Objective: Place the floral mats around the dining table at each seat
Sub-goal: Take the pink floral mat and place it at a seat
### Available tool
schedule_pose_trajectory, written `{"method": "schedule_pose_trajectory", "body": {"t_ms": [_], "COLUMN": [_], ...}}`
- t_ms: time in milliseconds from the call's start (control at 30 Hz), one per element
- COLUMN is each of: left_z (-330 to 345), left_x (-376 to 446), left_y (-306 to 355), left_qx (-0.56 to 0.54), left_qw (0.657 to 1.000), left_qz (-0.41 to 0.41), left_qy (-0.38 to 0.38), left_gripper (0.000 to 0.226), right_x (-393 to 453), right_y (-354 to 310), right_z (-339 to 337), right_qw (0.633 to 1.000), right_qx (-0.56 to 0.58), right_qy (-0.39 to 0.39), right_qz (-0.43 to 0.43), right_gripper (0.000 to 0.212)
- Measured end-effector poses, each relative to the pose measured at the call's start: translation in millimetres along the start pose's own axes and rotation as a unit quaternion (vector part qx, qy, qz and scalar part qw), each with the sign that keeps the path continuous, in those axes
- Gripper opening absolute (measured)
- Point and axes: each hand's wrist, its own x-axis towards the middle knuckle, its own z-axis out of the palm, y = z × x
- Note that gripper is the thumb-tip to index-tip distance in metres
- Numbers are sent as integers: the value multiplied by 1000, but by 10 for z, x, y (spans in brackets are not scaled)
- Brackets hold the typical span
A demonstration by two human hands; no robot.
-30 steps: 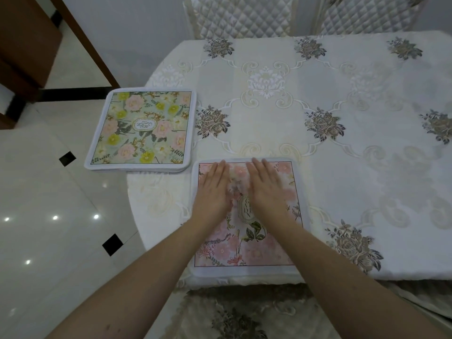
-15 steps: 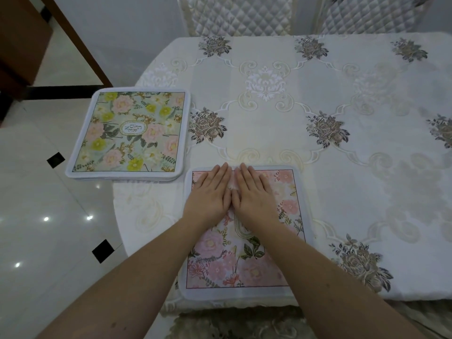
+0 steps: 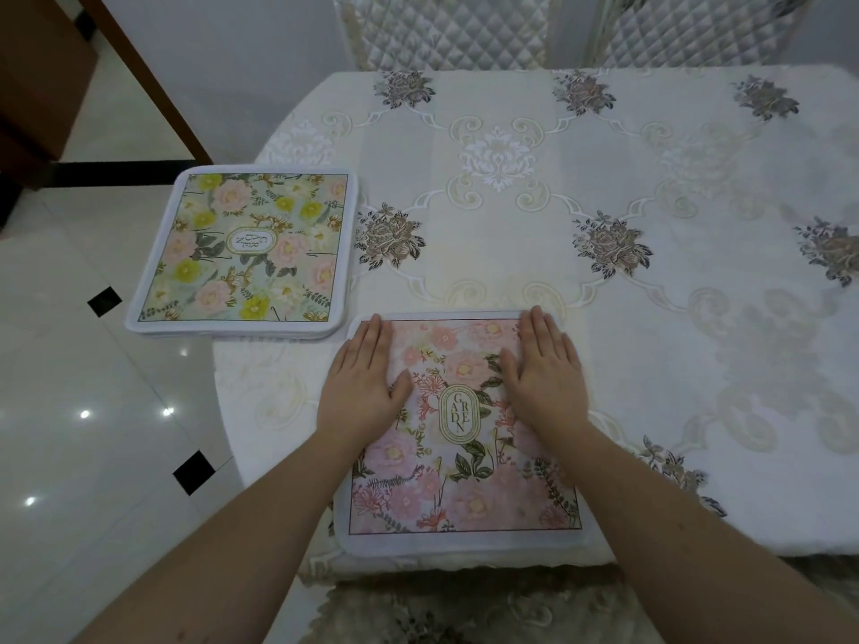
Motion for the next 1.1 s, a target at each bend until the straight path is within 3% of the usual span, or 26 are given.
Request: {"method": "schedule_pose_trajectory", "body": {"t_ms": [333, 433, 567, 667, 800, 967, 1100], "left_z": [-100, -126, -68, 6, 91, 141, 106], "left_x": [-21, 6, -103, -226, -351, -371, -457], "left_y": [76, 328, 718, 723, 576, 519, 374], "left_qx": [-18, -106, -126, -92, -6, -9, -14], "left_qw": [998, 989, 991, 995, 998, 998, 999], "left_qz": [-49, -91, -17, 3, 48, 50, 30], "left_qy": [-34, -45, -49, -46, -45, -25, -13], "left_gripper": [81, 81, 65, 75, 68, 58, 64], "right_x": [-2, -130, -413, -574, -580, -598, -612], "right_y": [-10, -280, -704, -748, -742, -601, -387], "right_z": [-32, -22, 177, 341, 315, 270, 196], "right_qw": [1000, 999, 998, 995, 996, 997, 999], "right_qx": [8, 43, 0, -40, -25, -9, -15], "right_qy": [-18, -9, -7, -25, -13, -12, -12], "right_qz": [24, 15, -67, -89, -86, -75, -47], "right_gripper": [62, 62, 66, 78, 57, 57, 56]}}
